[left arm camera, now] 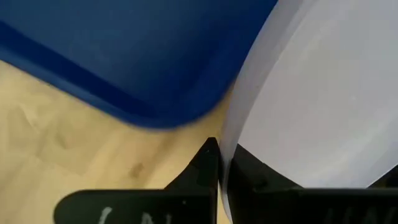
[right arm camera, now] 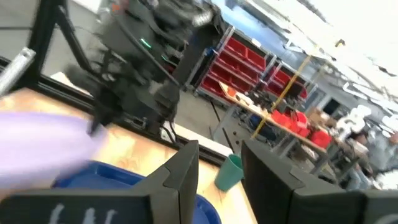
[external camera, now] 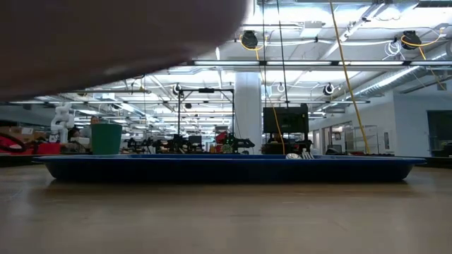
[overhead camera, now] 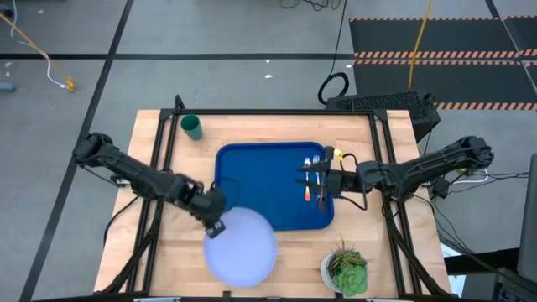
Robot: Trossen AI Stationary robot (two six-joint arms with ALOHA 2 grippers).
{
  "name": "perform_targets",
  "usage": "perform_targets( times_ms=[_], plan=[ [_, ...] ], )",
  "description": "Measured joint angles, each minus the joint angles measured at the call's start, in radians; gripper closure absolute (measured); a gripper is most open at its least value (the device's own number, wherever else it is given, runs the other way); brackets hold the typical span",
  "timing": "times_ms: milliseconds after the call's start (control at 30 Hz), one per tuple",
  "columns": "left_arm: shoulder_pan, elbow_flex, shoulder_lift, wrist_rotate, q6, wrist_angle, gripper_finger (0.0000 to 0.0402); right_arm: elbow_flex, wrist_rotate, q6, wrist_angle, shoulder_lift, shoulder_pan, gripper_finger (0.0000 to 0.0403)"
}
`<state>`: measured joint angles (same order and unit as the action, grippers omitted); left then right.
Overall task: Pick and place plate/cup/fork/spoon on tray
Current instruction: Put the purple plate on the blue serving tray to the left of the orange spoon
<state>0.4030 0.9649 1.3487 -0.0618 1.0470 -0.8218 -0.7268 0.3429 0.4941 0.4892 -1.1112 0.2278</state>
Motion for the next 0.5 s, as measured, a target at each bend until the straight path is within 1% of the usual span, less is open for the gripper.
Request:
perform_targets(
  times_ms=[33,200,267,400,500],
  plan=[
    [-0.032,0.000,0.000,-0.007,-0.011,0.003,0.0394,0.000,-0.003,0.012,-0.001,0.006,0.010,0.0286],
    [-0.222,0.000,0.000,-0.102,-0.073,0.010,0.0394,0.000,0.001,0.092,-0.006,0.018,0.063,0.0286],
    [-0.301,0.000,0.000,-0.122,-0.091,0.013,0.0394,0.000,0.004,0.116,-0.005,0.018,0.077,0.0287],
    [-0.439,0.000,0.000,-0.145,-0.111,0.013,0.0394,0.000,0.058,0.166,-0.008,0.024,0.096,0.0287],
    [-0.512,0.001,0.006,-0.162,-0.142,0.019,0.0394,0.000,0.099,0.194,-0.009,0.025,0.107,0.0287]
  ],
)
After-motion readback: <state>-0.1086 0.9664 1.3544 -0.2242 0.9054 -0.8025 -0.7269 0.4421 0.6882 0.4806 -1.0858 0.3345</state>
